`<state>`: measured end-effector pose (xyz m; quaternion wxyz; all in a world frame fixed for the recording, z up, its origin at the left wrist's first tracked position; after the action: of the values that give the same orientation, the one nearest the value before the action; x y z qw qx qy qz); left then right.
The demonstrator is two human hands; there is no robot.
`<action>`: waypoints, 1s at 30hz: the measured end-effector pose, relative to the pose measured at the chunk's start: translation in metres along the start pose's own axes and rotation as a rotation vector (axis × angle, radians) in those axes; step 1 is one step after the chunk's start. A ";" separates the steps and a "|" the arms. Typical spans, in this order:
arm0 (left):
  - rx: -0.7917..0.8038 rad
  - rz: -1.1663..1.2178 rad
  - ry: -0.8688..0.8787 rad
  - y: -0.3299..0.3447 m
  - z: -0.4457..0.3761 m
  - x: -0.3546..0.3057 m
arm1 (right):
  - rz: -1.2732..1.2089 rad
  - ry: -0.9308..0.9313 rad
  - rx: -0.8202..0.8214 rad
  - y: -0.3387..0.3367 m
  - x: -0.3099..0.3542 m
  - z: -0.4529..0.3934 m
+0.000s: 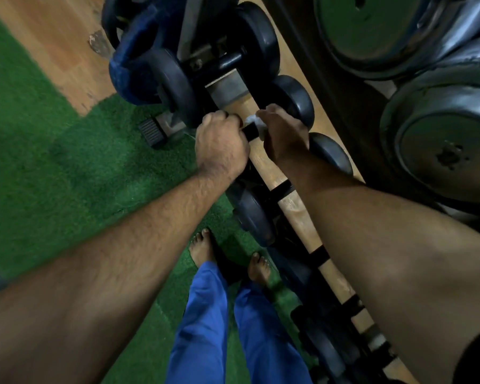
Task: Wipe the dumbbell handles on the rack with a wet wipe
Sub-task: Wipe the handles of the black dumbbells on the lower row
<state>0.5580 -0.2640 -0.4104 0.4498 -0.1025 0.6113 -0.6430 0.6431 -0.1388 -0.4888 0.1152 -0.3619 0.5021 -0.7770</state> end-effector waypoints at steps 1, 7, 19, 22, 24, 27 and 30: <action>-0.006 0.005 0.000 0.000 0.000 0.000 | 0.013 -0.032 -0.005 0.001 0.000 0.002; -0.047 0.043 0.050 0.004 0.002 0.007 | 0.014 -0.114 0.095 0.007 0.002 0.001; -0.039 0.118 0.154 0.017 0.004 0.021 | 0.108 -0.305 0.048 0.013 0.031 0.030; -0.042 0.115 0.179 0.017 0.003 0.021 | 0.068 -0.114 0.047 0.018 0.003 0.019; -0.040 0.116 0.157 0.018 0.002 0.023 | 0.110 -0.160 0.110 0.027 0.018 0.027; -0.022 0.123 0.147 0.019 0.001 0.022 | 0.131 -0.322 0.152 0.020 0.039 0.034; -0.015 0.103 0.157 0.020 0.002 0.023 | 0.033 -0.239 0.126 0.007 0.021 0.020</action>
<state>0.5545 -0.2786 -0.4370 0.4321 -0.0237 0.6541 -0.6204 0.6400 -0.1675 -0.4809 0.2093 -0.4358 0.4410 -0.7562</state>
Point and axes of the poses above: each hand's wrist, its own z-axis away from the middle knuckle, its own y-axis out of the palm, x = y × z, the point moved 7 cm from there along -z, towards the middle knuckle, and after that the axes turned 1 degree about x, right-handed, at the moved point
